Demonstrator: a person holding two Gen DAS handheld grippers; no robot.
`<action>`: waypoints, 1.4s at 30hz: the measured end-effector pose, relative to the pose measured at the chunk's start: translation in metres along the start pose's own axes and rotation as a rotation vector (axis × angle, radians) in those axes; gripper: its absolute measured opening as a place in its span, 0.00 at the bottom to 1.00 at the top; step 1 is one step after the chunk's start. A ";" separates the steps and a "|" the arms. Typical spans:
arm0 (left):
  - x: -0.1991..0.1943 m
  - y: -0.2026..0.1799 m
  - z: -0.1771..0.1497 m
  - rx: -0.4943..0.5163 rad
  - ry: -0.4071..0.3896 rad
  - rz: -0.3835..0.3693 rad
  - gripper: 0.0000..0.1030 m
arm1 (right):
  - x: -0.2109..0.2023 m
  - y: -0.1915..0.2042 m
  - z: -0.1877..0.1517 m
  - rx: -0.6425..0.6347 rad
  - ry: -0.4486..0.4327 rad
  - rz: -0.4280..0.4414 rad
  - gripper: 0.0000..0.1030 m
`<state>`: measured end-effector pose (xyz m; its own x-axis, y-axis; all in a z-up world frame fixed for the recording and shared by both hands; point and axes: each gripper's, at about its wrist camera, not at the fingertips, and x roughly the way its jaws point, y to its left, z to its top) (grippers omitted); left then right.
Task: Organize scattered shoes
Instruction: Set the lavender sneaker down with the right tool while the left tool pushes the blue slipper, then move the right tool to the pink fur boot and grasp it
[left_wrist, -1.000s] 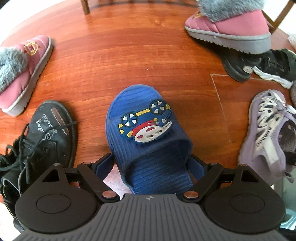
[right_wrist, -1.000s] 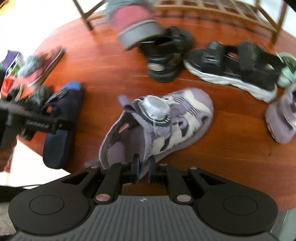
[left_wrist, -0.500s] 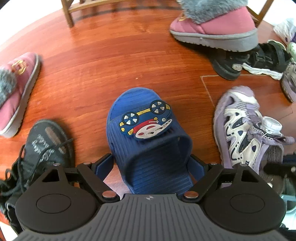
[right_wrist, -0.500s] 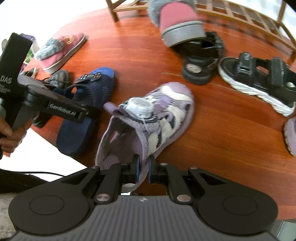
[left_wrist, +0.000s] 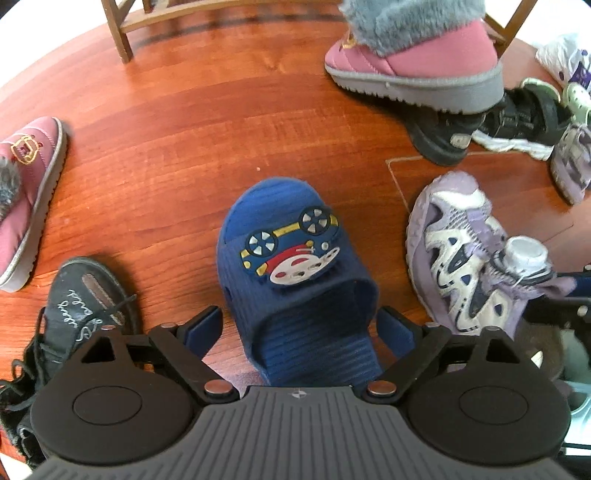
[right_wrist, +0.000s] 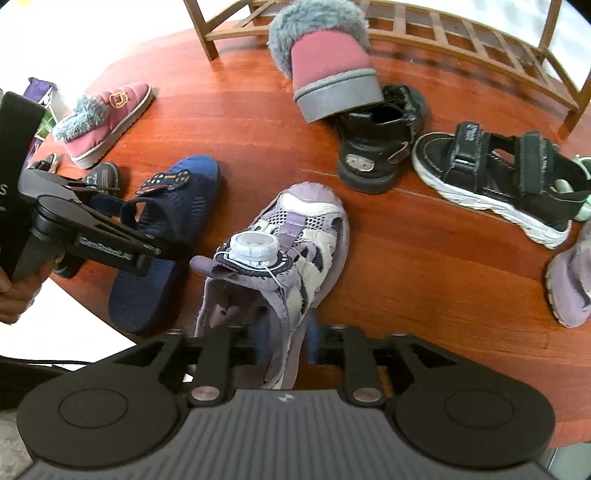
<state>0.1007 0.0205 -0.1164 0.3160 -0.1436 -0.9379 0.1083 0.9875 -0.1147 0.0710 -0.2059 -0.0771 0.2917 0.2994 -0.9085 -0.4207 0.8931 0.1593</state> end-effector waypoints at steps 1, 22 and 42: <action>-0.005 0.002 0.000 -0.009 -0.002 -0.003 0.91 | -0.004 0.000 0.001 0.000 -0.005 -0.004 0.49; -0.081 0.019 -0.014 -0.098 -0.060 0.044 0.93 | -0.049 0.007 0.098 -0.171 -0.095 -0.079 0.93; -0.104 0.035 -0.042 -0.301 -0.097 0.115 0.93 | 0.018 0.018 0.200 -0.328 -0.031 -0.124 0.99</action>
<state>0.0318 0.0730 -0.0369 0.3993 -0.0211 -0.9166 -0.2121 0.9705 -0.1147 0.2401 -0.1170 -0.0131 0.3820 0.2100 -0.9000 -0.6326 0.7693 -0.0890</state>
